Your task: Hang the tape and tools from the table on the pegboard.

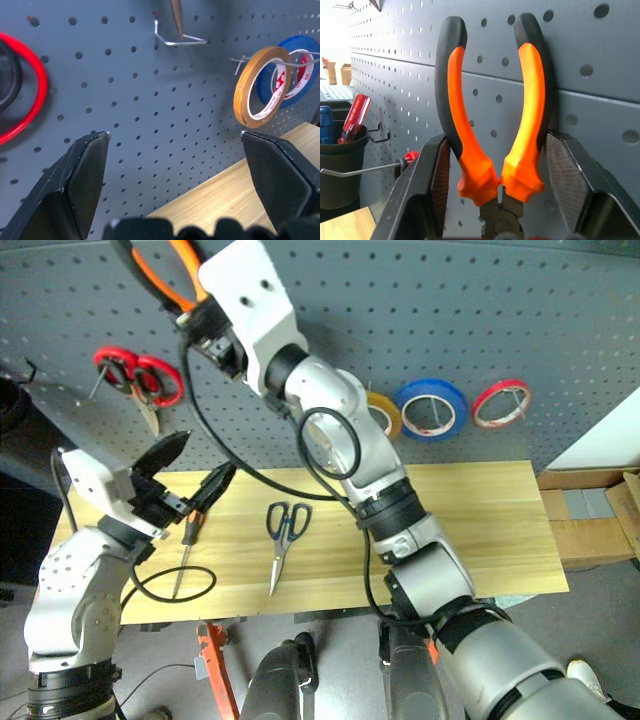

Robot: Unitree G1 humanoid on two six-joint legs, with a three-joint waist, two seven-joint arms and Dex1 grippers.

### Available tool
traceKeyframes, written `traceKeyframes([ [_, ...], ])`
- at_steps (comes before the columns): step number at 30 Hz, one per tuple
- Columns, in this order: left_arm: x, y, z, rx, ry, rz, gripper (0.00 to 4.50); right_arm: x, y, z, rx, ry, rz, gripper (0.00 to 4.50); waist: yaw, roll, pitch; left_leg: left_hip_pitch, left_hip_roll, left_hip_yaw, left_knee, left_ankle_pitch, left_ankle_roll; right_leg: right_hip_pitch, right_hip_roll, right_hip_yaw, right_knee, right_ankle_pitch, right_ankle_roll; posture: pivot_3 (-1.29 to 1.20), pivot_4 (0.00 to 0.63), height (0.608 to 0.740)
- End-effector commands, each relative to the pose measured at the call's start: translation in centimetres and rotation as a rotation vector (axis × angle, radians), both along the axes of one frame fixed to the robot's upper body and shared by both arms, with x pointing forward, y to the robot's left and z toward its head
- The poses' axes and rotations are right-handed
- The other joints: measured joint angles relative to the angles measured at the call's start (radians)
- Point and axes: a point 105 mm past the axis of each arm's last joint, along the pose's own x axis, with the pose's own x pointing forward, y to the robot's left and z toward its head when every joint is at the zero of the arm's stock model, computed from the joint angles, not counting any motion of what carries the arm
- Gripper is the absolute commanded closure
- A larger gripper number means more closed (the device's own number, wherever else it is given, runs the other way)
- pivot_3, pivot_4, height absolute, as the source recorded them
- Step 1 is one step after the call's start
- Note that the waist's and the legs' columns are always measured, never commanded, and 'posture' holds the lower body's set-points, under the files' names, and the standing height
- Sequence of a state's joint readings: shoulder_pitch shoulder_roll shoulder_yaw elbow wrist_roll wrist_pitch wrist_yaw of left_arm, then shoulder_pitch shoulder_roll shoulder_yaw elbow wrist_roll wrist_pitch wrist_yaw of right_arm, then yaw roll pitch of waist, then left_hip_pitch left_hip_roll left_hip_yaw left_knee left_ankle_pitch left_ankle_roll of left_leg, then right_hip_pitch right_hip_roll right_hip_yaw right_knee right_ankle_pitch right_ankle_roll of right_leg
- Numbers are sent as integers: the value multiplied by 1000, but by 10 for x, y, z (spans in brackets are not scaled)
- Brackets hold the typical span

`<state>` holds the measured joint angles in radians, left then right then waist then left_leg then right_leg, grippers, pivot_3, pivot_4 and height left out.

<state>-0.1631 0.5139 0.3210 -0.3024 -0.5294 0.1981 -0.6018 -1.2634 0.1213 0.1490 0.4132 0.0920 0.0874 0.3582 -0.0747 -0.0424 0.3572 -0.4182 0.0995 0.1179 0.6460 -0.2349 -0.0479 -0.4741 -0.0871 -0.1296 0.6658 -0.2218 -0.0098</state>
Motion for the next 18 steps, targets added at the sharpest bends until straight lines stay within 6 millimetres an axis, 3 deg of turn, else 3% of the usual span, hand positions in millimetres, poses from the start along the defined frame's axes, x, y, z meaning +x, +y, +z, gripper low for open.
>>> traceKeyframes([
  [1,-9,1,6,19,-27,-8,0,-19,-2,30,56,-79,48,2068,1,0,0,0,0,0,0,0,0,0,0,0,0,0,0,-87,311,740],
  [5,-10,2,5,20,-23,-8,0,-17,-4,29,66,-72,38,2068,6,0,0,0,0,0,0,0,0,0,0,0,1,0,0,-86,309,740],
  [18,1,-4,8,34,-36,-22,0,0,-9,-11,-31,-104,-40,2068,25,-1,-1,0,0,0,1,0,0,0,0,0,2,0,0,-84,309,740],
])
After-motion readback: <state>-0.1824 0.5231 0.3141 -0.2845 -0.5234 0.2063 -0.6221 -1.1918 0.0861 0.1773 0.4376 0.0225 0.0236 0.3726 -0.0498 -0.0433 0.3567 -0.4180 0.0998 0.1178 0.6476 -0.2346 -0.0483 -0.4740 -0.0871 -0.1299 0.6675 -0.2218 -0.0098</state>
